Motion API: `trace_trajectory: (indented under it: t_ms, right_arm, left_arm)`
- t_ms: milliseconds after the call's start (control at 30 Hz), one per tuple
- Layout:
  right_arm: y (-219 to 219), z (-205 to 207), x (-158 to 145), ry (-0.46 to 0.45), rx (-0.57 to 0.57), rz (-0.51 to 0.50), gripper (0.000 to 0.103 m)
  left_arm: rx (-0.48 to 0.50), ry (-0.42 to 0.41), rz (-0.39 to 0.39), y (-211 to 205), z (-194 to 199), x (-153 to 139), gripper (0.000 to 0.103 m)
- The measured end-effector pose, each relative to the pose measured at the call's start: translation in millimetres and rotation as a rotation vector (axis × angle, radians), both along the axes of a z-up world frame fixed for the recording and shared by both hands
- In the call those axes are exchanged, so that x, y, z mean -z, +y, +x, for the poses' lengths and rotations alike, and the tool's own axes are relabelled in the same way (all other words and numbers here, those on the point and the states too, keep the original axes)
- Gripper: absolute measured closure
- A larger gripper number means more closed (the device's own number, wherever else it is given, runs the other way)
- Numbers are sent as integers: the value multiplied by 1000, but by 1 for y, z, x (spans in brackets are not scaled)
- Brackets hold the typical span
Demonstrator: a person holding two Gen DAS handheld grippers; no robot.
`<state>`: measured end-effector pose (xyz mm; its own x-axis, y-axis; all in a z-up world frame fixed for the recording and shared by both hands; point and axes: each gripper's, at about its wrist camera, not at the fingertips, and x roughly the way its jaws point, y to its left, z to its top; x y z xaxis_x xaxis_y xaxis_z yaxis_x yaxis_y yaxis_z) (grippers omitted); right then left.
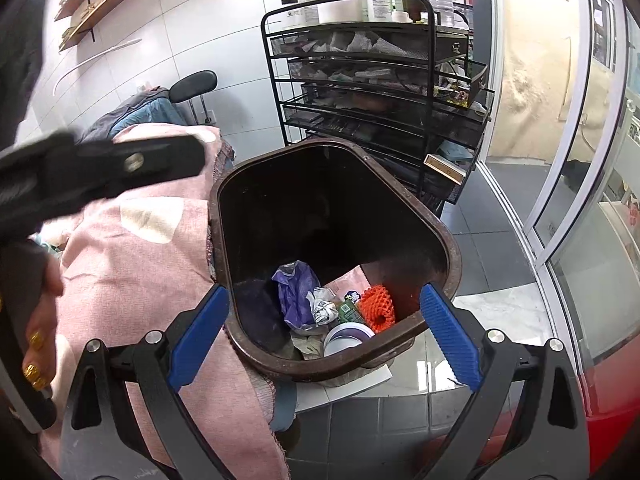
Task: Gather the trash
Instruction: 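Move both grippers back to the remaining trash on the bedspread, then grasp the clear green-printed wrapper with the right gripper while the left grasps the teal cloth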
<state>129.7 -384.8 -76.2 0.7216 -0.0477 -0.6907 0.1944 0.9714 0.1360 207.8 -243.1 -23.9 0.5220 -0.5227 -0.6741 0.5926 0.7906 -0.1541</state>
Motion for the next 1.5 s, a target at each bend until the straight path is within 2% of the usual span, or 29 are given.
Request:
trace_trajectory:
  t_ms: [233,533,767,1000,1233,1333,1400,1500]
  right_arm:
    - [18,8,-5,-4,-58,-8,8]
    - [63,22,-20,-18,-205,14,8]
    - [126,39,-31,-15,-374,69,8]
    - [192,58,-39,-1,-519,76,8]
    - [242,86,-37,82,-592,115,22]
    - [256,98,-31,135,-613,131,30]
    - [268,107,-23,186,-612,100,32]
    - [275,121,-11,254,-600,94,43]
  left_arm:
    - [-51,-18,-13,41,-16,-4,5]
    - [-228,-15,-41,126,-23,-3,5]
    - [-407,-8,-13,206,-18,3,5]
    - [-550,-9,21,279,-13,7,7]
    - [-620,45,57,332,13,20,19]
    - [-616,50,90,339,28,24,20]
    - [-605,67,101,341,39,27,21]
    - [-585,101,108,339,54,34,27]
